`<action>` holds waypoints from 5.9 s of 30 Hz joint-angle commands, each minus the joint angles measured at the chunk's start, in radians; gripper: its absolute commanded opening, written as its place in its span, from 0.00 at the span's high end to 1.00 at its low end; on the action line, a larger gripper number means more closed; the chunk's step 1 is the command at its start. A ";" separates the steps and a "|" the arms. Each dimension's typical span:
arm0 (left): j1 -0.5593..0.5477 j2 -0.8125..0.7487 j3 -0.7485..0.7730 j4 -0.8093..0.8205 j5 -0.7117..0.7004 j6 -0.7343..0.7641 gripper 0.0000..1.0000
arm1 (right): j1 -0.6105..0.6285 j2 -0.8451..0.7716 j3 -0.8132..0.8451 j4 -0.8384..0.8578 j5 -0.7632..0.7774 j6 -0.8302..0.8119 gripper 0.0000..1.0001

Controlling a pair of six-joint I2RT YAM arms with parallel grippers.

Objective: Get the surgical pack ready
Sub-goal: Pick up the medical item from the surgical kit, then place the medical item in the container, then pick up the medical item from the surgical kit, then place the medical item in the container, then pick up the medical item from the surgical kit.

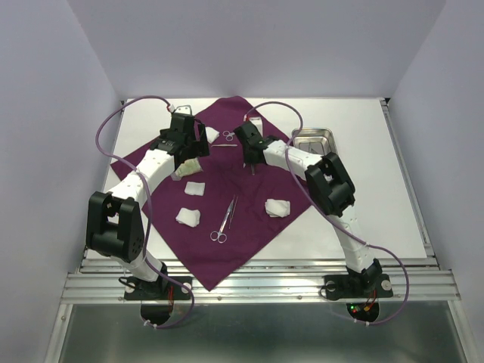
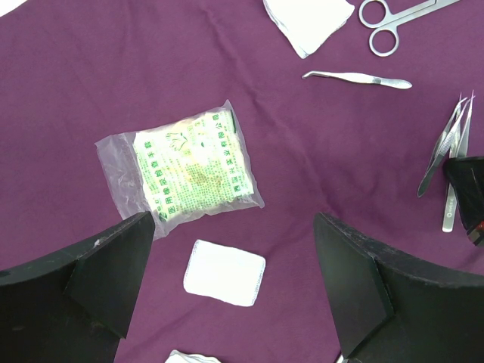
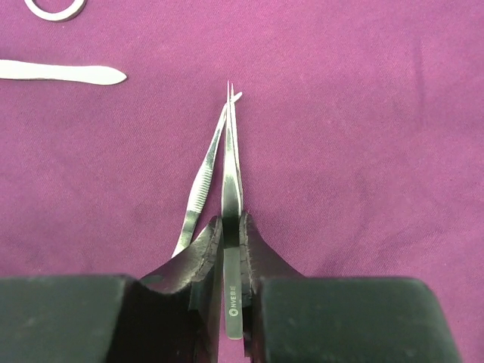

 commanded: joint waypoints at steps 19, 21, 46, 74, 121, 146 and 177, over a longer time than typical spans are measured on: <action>-0.003 -0.008 -0.006 0.026 0.005 0.010 0.01 | -0.170 -0.408 -0.292 0.080 0.167 -0.045 0.99; -0.003 -0.008 -0.006 0.028 0.005 0.010 0.01 | -0.204 -0.437 -0.335 0.088 0.167 -0.047 0.99; -0.003 -0.005 -0.003 0.026 0.005 0.009 0.01 | -0.301 -0.519 -0.528 0.192 0.094 -0.121 0.65; -0.003 -0.024 -0.025 0.028 -0.026 0.010 0.01 | -0.042 -0.026 0.128 -0.010 -0.064 0.005 0.56; -0.003 -0.029 -0.036 0.039 -0.003 0.003 0.01 | -0.251 -0.552 -0.410 0.186 0.062 -0.075 0.96; -0.003 -0.044 -0.004 0.008 0.020 0.009 0.01 | -0.228 -0.617 -0.559 0.177 0.025 -0.073 0.57; 0.014 -0.066 0.015 -0.032 -0.072 -0.040 0.01 | 0.360 -0.342 -0.451 0.056 -0.127 0.171 0.49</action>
